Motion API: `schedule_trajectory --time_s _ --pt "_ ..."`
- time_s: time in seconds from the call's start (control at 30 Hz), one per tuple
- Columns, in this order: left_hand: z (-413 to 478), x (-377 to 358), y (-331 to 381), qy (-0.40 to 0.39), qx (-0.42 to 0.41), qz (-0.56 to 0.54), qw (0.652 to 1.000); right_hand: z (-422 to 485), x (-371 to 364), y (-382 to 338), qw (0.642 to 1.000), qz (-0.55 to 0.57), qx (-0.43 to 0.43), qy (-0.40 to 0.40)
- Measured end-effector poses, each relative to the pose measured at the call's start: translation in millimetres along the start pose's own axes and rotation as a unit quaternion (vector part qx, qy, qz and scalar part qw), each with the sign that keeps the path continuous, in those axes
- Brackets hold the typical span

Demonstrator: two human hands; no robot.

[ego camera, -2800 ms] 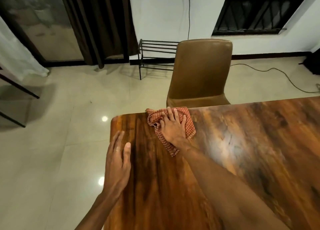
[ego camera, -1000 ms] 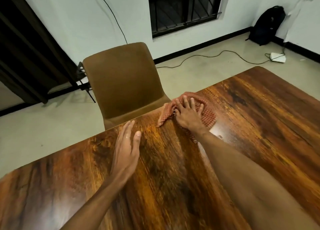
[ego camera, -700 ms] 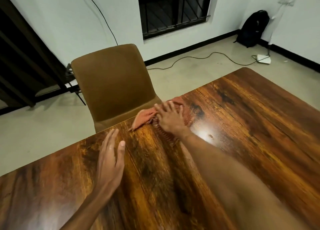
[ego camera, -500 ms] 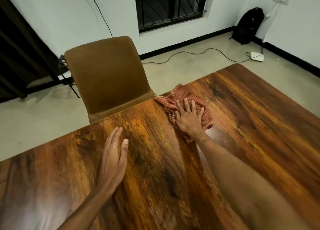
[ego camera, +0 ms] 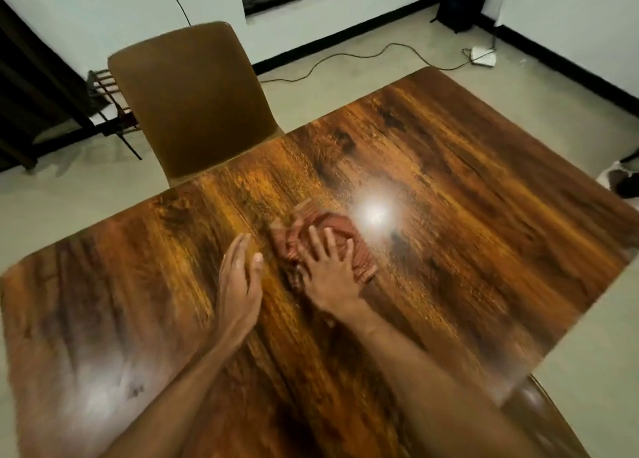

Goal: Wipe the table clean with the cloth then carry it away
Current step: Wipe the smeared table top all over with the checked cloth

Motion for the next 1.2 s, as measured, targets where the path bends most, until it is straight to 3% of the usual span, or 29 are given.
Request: schedule_trajectory --time_s 0.07,0.13,0.2,0.3,0.4,0.47,0.57,0.67,0.9,1.0,1.07,1.2 --pt "-21.9 11.0 -5.3 0.003 0.004 0.009 1.000 -38.7 -27.4 -56.1 0.995 -0.005 0.098 -0.027" --pt "-47.8 22.8 -12.7 0.003 0.005 0.004 1.000 -68.5 -36.8 -71.5 0.989 -0.021 0.144 -0.024" --pt "-73.5 35.0 -21.3 0.002 0.012 -0.007 1.000 -81.2 -29.8 -41.5 0.995 -0.037 0.090 -0.005" --pt "-107.3 51.5 -31.3 0.004 0.014 -0.017 1.000 -99.5 -13.6 25.7 0.996 -0.020 -0.089 0.002" --pt "-137.4 65.0 -35.2 0.003 0.016 -0.023 1.000 -122.3 -16.5 13.6 0.988 -0.001 -0.151 -0.004" --pt "-155.5 71.0 -34.2 -0.003 0.017 -0.021 1.000 -141.3 -36.8 -40.5 0.996 0.001 -0.091 -0.028" --pt "-175.1 74.6 -31.6 0.000 0.019 -0.020 1.000 -183.4 -75.7 -115.0 0.995 -0.017 0.067 -0.065" --pt "-189.7 70.0 -27.3 0.009 0.023 -0.025 0.999 -207.7 -81.6 -104.7 0.991 -0.029 0.119 -0.050" --pt "-222.1 35.6 -9.0 -0.006 0.045 -0.038 0.998 -217.1 -23.1 91.2 0.991 -0.002 -0.137 0.002" --pt "-236.7 22.1 4.0 -0.008 0.061 -0.034 0.997 -227.3 -28.2 93.2 0.986 0.014 -0.166 -0.004" --pt "-242.9 18.2 9.2 -0.003 0.067 -0.024 0.997 -236.5 -46.3 50.7 0.993 0.002 -0.119 -0.020" --pt "-261.0 21.2 8.0 0.022 0.089 0.000 0.996 -273.2 -86.6 -25.7 0.994 -0.030 0.093 -0.043"
Point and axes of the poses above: each hand's wrist, its own z-axis towards the middle knuckle, its own x-axis out of the back of the hand, y = z × x, the point moved 5 cm from there along z, towards the middle knuckle, and after that the axes turned 2 degrees about -y, right-handed, at the moved point
